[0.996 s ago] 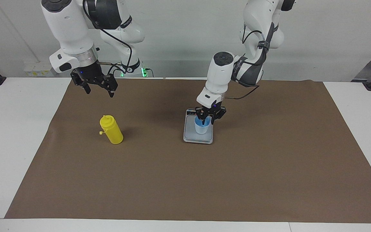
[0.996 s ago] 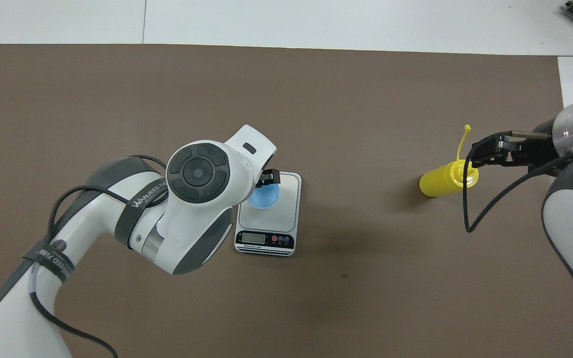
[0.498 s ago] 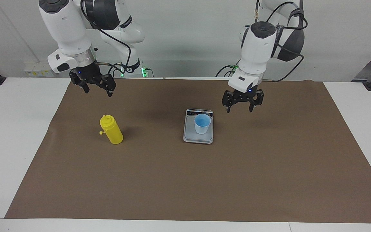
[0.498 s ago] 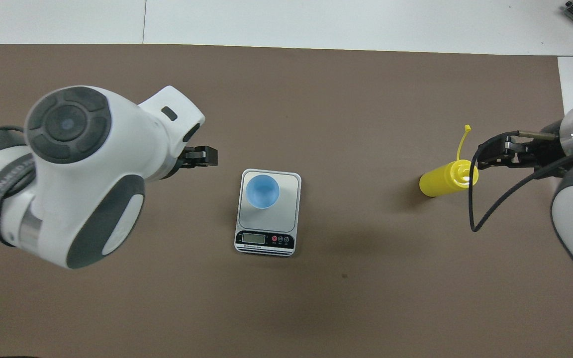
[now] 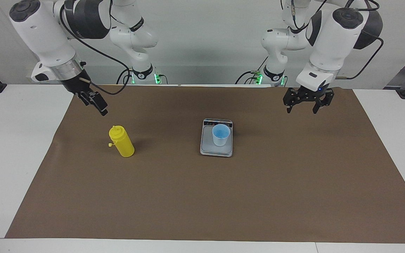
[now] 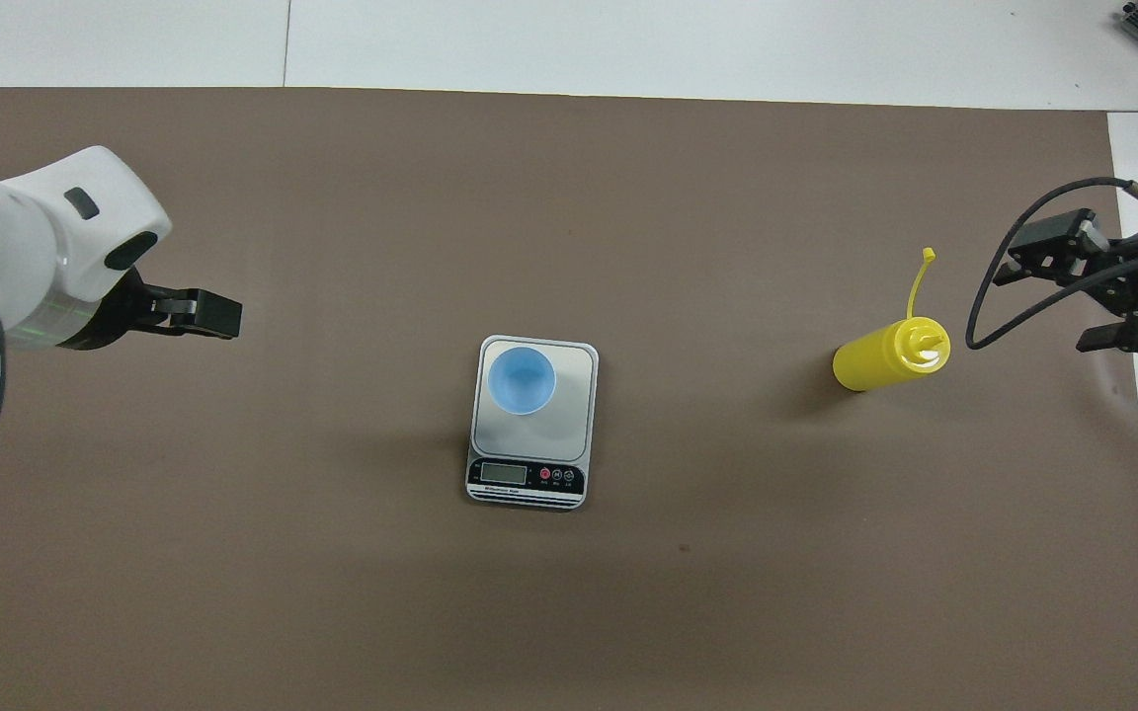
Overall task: Pour seasoning into cup on scale with both arms
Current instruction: 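Withdraw the left gripper while the right gripper opens and lifts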
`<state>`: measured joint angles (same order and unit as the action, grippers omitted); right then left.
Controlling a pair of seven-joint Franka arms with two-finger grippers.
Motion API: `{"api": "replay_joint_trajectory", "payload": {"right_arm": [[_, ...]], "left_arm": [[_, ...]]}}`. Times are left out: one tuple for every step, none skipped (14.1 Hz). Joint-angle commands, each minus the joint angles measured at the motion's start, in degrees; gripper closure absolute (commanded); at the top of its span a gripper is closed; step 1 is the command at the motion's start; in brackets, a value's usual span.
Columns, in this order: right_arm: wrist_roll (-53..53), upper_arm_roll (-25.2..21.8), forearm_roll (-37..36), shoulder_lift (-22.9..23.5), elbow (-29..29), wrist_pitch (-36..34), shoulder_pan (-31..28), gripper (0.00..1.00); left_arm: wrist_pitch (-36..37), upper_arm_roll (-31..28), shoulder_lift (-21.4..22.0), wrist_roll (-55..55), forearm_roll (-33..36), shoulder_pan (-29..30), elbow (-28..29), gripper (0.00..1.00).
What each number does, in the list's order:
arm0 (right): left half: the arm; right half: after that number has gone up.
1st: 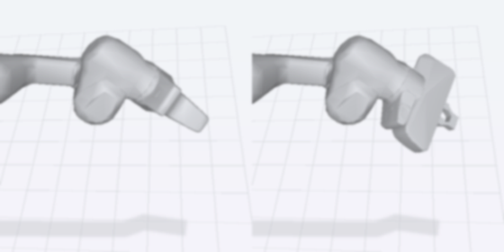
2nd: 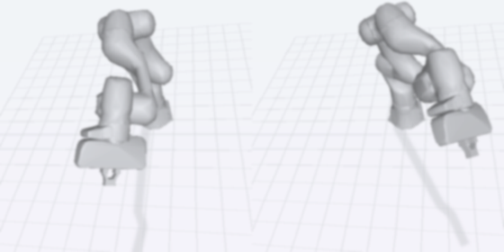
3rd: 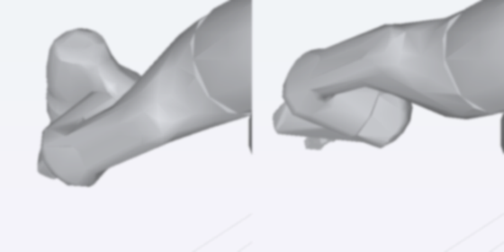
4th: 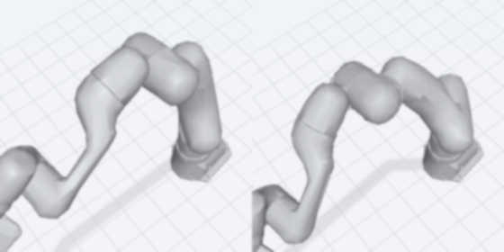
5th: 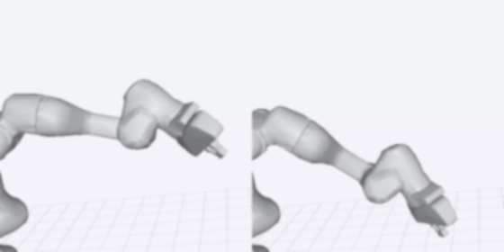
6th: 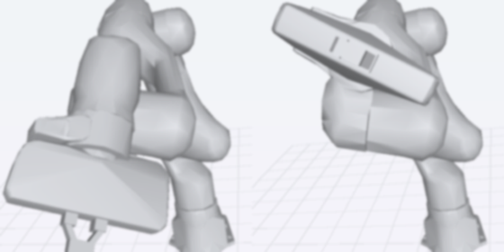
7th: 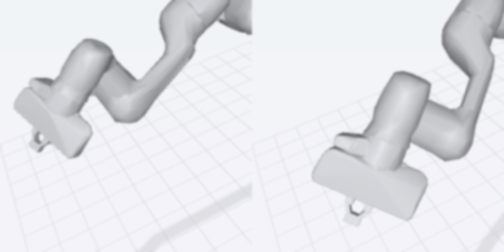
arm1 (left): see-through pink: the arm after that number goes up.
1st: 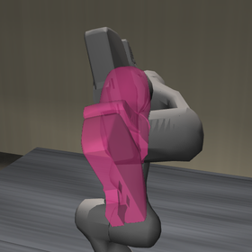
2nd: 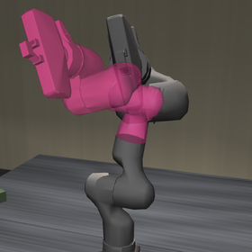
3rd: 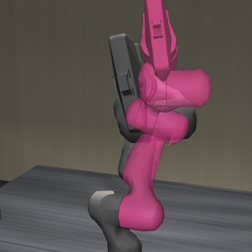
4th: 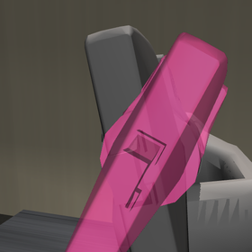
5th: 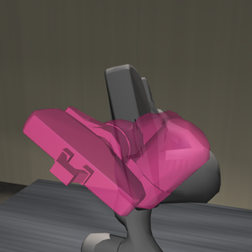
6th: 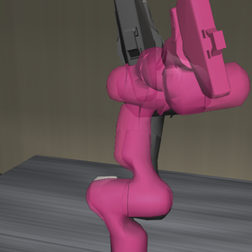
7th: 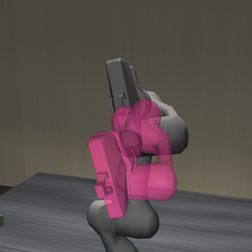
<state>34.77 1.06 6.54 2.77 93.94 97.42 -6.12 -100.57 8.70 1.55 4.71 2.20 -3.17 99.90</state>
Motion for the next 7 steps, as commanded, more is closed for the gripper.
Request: {"api": "replay_joint_trajectory", "payload": {"right_arm": [[4.07,0.17,3.65,5.82,-5.93,-2.04,-4.06,0.0],[5.21,0.17,4.7,9.85,-10.39,-5.1,-5.73,0.0],[6.35,0.17,6.97,13.98,-14.62,-8.18,-7.14,0.0],[7.32,0.17,8.65,16.2,-17.01,-10.91,-8.2,0.0],[8.46,0.17,9.02,17.61,-17.47,-11.54,-8.47,0.0],[9.34,0.26,9.8,19.28,-17.56,-11.55,-9.43,0.0],[9.44,0.26,12.16,20.86,-17.56,-11.46,-10.83,0.0]], "left_arm": [[2.66,0.44,0.91,-6.09,-1.32,4.46,-0.23,0.0],[3.27,0.53,0.91,-8.03,-2.72,6.05,-0.31,0.0],[3.8,0.44,1.09,-8.48,-4.04,6.85,-0.84,0.0],[5.02,0.53,1.09,-8.49,-3.96,6.86,-1.8,0.0],[6.6,0.97,1.09,-8.4,-3.96,6.86,-4.07,0.0],[9.06,1.06,0.48,-8.4,-3.87,6.94,-7.49,0.0],[10.99,0.97,-0.4,-8.4,-3.7,7.03,-10.05,0.0]]}}
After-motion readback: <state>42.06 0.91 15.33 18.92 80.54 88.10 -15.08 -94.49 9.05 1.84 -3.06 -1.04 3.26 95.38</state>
